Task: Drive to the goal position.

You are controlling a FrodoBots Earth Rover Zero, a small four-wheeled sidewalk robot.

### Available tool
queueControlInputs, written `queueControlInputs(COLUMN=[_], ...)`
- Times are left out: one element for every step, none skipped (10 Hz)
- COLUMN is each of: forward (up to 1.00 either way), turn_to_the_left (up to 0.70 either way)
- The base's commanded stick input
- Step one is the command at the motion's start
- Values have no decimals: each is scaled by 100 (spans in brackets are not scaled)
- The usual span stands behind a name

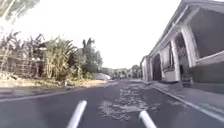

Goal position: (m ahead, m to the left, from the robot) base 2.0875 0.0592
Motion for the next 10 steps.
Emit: queueControlInputs(forward=[85,85,85,85,85,85,85,85,85,85], turn_to_the_left=[0,0,0,0,0,-27,-34,-34,-34,-34])
